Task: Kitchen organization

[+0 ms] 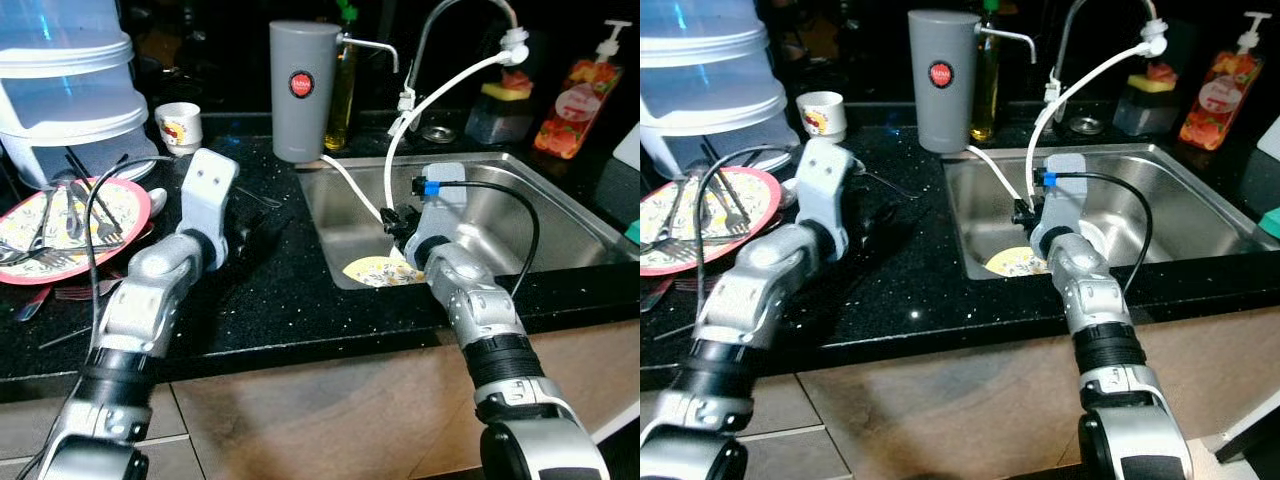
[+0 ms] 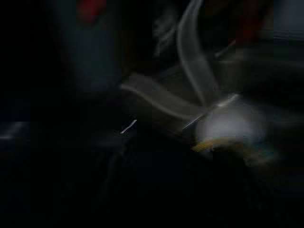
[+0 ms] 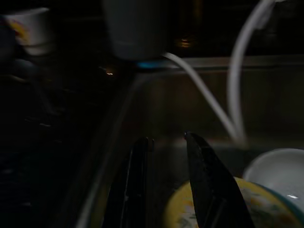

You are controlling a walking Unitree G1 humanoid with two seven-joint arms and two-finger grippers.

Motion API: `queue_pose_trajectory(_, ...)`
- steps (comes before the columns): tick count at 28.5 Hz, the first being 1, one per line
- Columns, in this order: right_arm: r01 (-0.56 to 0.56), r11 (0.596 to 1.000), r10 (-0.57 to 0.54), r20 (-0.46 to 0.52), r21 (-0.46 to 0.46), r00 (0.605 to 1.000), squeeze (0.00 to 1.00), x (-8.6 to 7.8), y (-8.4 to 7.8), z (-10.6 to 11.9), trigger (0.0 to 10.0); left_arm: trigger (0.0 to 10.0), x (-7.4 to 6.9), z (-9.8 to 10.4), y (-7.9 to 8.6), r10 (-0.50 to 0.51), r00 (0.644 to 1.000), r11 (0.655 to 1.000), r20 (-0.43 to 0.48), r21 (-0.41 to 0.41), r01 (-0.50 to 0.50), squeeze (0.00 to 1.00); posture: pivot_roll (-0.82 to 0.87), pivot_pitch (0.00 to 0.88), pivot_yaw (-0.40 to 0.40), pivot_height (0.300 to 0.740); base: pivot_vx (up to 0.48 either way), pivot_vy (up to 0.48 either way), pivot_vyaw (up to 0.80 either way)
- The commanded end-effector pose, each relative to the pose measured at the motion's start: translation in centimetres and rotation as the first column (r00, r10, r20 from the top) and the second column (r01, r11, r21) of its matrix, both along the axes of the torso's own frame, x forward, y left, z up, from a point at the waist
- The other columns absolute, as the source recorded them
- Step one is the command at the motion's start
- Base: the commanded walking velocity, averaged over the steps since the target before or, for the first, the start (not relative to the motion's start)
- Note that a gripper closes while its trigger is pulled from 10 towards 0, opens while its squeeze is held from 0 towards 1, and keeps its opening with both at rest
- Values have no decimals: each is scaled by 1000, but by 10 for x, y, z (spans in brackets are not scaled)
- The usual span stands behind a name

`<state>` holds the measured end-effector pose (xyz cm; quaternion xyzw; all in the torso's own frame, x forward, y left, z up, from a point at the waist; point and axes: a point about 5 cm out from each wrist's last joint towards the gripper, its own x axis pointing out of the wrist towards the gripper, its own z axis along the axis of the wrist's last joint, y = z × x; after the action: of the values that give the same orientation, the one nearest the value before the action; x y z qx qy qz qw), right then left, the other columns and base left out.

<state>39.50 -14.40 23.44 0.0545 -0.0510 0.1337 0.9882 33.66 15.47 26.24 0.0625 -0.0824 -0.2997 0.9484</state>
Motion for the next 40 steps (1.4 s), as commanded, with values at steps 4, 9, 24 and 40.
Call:
queue_pose_trajectory(4, -47, 998, 46, 21, 45, 999, 0, -1, 4, 7, 10000, 10000, -16, 8, 23, -115, 993, 991, 17, 65, 114, 1000, 123, 76, -36, 740, 0, 0, 0)
queue_pose_trajectory(9, -108, 994, 107, 7, 32, 994, 0, -3, 12, 5, 10000, 10000, -22, -4, 55, -151, 977, 948, -150, 259, 186, 1000, 130, 80, -48, 740, 0, 0, 0)
queue_pose_trajectory(24, -485, 874, 484, -30, -40, 875, 0, -29, 49, 0, 10000, 10000, -37, -23, 90, -114, 878, 843, -465, 422, 334, 0, 123, 82, -46, 740, 0, 0, 0)
queue_pose_trajectory(40, -529, 846, 525, -66, -65, 849, 0, -37, 52, 1, 10000, 0, -27, -43, 96, 31, 872, 709, -488, 626, 325, 0, 122, 85, -48, 740, 0, 0, 0)
